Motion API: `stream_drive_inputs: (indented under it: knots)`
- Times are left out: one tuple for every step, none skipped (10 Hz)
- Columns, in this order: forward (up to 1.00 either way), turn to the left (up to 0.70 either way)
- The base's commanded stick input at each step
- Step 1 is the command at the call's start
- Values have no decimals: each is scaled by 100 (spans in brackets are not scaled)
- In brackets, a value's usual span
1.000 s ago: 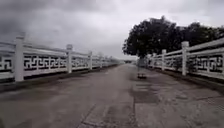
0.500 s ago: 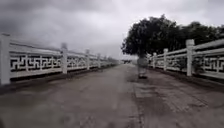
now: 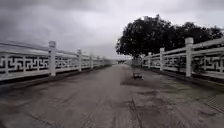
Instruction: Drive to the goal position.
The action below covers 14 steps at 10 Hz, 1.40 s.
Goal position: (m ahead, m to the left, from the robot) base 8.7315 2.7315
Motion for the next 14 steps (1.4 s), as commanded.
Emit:
stream_drive_inputs:
  knots:
    - [69, 1]
    - [69, 1]
    - [69, -11]
    - [69, -14]
    - [69, -14]
    - [69, -14]
    - [69, -14]
    - [69, -14]
    - [69, -11]
    - [69, -4]
    - [69, 1]
    - [69, 1]
    - [59, 2]
    - [45, 3]
